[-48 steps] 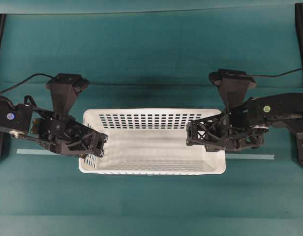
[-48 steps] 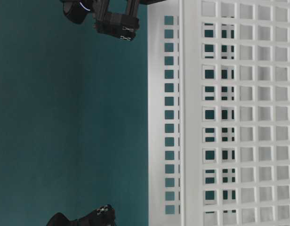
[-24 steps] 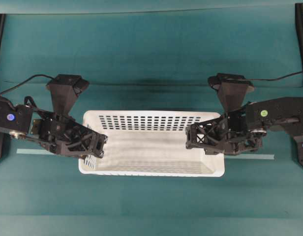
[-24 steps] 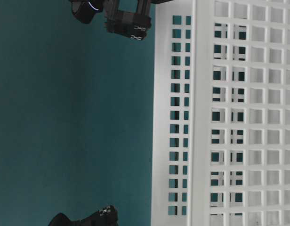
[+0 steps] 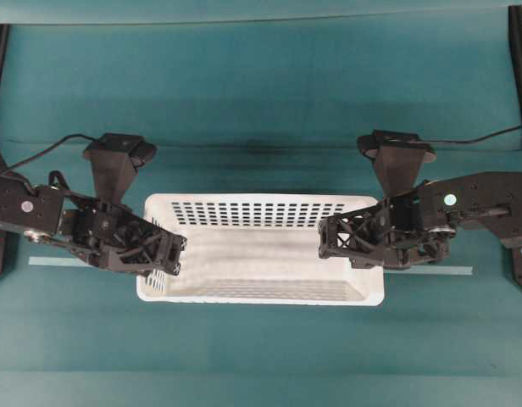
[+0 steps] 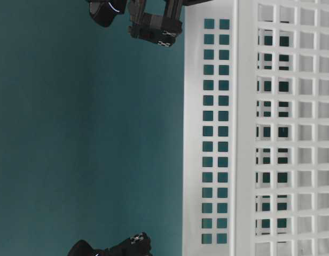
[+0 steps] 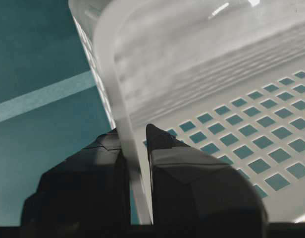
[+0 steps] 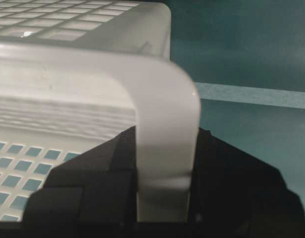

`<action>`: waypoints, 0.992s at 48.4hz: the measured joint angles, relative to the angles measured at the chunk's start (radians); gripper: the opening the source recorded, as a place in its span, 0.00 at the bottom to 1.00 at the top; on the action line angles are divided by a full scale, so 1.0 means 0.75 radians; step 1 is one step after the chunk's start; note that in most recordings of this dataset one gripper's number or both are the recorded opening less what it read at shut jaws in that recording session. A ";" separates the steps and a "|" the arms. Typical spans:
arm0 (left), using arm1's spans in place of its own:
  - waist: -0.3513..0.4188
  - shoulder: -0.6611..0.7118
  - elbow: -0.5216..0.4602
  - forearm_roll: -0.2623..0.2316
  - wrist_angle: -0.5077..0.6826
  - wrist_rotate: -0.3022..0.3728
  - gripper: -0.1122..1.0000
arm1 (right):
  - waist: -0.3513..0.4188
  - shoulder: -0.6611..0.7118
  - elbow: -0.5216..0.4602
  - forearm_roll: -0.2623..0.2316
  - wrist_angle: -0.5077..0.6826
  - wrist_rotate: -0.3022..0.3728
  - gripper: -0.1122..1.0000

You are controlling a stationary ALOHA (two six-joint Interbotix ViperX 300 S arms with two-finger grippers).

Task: Lift the white basket with both hands.
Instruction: 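Lower the basket back onto the table with both grippers, then open both grippers and release the basket rims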

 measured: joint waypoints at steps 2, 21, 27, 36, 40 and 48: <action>0.000 -0.002 0.002 0.000 -0.002 0.000 0.11 | 0.000 0.000 0.000 0.000 0.000 0.000 0.26; 0.000 -0.006 0.014 0.000 -0.014 0.000 0.14 | 0.000 -0.002 0.010 0.002 -0.016 0.000 0.26; 0.000 -0.004 0.018 0.000 -0.025 0.002 0.27 | 0.002 -0.002 0.012 0.000 -0.022 0.000 0.26; -0.006 0.000 0.029 0.002 -0.039 0.014 0.73 | 0.004 0.004 0.039 -0.012 -0.057 -0.012 0.49; -0.006 0.000 0.031 0.002 -0.037 0.014 0.92 | 0.004 0.006 0.039 -0.014 -0.088 -0.012 0.69; -0.008 -0.004 0.047 0.002 -0.037 0.018 0.92 | 0.002 0.006 0.033 -0.016 -0.104 -0.010 0.98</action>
